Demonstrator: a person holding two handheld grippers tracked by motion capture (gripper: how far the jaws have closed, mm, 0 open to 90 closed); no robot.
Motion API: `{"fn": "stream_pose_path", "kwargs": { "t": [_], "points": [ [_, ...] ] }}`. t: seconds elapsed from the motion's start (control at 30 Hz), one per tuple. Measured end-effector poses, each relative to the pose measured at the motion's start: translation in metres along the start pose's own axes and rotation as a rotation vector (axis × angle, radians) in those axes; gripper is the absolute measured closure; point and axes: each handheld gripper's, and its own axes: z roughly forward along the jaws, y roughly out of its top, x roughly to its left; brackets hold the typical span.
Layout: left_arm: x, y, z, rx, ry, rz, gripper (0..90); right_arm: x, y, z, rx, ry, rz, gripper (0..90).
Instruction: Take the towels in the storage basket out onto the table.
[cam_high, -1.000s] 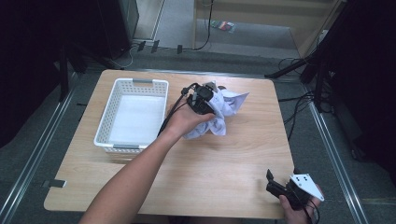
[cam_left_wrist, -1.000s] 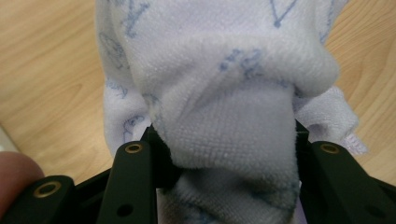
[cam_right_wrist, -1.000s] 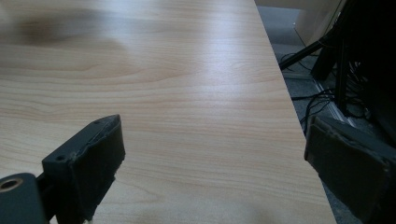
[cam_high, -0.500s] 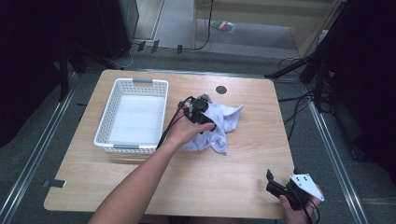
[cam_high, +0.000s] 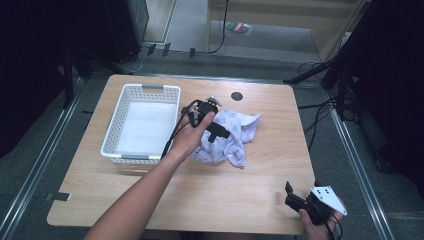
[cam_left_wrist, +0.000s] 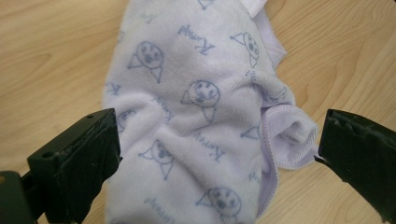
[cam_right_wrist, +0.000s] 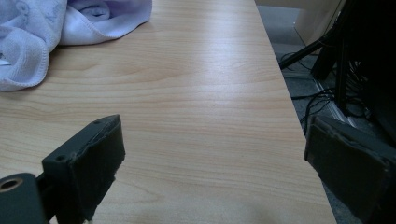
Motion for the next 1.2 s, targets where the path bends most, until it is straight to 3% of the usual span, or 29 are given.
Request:
{"fn": "stream_pose_path", "kwargs": {
  "t": [0.6, 0.63, 0.97, 1.2],
  "points": [
    [0.029, -0.036, -0.051, -0.103, 0.085, -0.014, 0.0, 0.000, 0.000, 0.000, 0.010, -0.001, 0.001, 5.1],
    [0.033, -0.042, -0.056, -0.123, 0.103, -0.020, 0.0, 0.000, 0.000, 0.000, 0.010, -0.001, 0.002, 5.1],
    [0.065, -0.080, -0.081, -0.183, 0.130, -0.070, 0.0, 0.000, 0.000, 0.001, 0.011, -0.001, 0.002, 5.1],
    [0.078, -0.104, -0.096, -0.236, 0.158, -0.086, 0.0, 0.000, 0.000, 0.001, 0.012, -0.003, 0.001, 5.1]
  ]
}}
